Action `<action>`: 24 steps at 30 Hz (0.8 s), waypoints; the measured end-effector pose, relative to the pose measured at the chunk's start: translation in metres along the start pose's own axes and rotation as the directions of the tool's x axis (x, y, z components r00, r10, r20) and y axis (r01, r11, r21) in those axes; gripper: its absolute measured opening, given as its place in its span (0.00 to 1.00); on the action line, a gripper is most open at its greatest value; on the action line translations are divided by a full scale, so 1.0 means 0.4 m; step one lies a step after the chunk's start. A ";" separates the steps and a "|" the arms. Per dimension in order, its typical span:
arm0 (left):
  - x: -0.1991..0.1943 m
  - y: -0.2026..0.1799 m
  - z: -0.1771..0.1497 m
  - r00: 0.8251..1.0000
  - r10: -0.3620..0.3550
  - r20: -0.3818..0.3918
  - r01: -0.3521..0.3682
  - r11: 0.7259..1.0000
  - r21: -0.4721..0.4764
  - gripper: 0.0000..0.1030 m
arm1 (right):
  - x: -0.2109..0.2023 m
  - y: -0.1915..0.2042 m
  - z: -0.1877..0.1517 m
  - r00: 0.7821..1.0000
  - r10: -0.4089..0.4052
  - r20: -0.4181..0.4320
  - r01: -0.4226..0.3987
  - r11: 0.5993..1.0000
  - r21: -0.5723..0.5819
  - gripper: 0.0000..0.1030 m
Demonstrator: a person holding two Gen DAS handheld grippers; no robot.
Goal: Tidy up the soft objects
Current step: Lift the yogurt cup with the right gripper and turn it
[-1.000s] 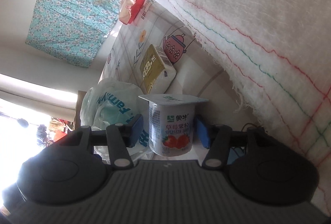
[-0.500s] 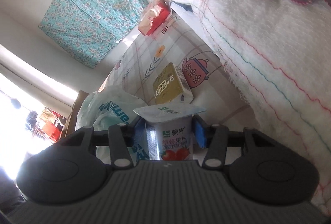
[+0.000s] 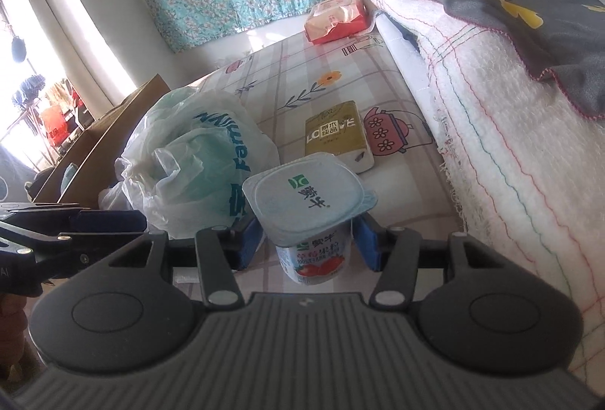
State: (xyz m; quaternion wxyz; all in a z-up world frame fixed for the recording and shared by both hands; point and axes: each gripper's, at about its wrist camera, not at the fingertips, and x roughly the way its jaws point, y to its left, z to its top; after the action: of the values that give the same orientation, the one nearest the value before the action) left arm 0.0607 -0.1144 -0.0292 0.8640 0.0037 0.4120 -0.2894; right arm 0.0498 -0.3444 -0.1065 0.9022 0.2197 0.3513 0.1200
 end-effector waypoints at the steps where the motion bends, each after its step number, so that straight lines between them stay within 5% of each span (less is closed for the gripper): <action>1: 0.002 -0.001 -0.001 1.000 -0.003 -0.002 0.003 1.000 0.002 0.63 | -0.012 -0.003 -0.013 1.000 0.012 -0.002 -0.012 1.000 0.017 0.53; 8: 0.026 -0.016 -0.001 0.999 -0.019 -0.025 0.020 1.000 0.019 0.63 | -0.072 -0.061 -0.038 0.995 0.092 0.029 -0.096 0.979 0.182 0.58; 14: 0.055 -0.018 0.010 0.998 -0.037 -0.049 0.036 0.999 -0.014 0.62 | -0.062 -0.135 -0.060 0.981 0.187 0.059 -0.194 0.895 0.401 0.58; 19: 0.083 -0.008 0.029 0.994 -0.083 -0.068 0.077 0.993 -0.089 0.54 | -0.035 -0.165 -0.076 0.964 0.251 0.091 -0.262 0.826 0.500 0.50; 24: 0.122 -0.020 0.043 0.990 -0.106 -0.091 0.097 0.990 -0.101 0.45 | -0.019 -0.170 -0.080 0.965 0.249 0.087 -0.258 0.817 0.516 0.38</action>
State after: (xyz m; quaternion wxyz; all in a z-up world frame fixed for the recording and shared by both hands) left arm 0.0929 -0.1496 -0.0508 0.8264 -0.0449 0.4663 -0.3123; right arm 0.0267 -0.3967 -0.1559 0.7869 0.5023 0.3313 0.1372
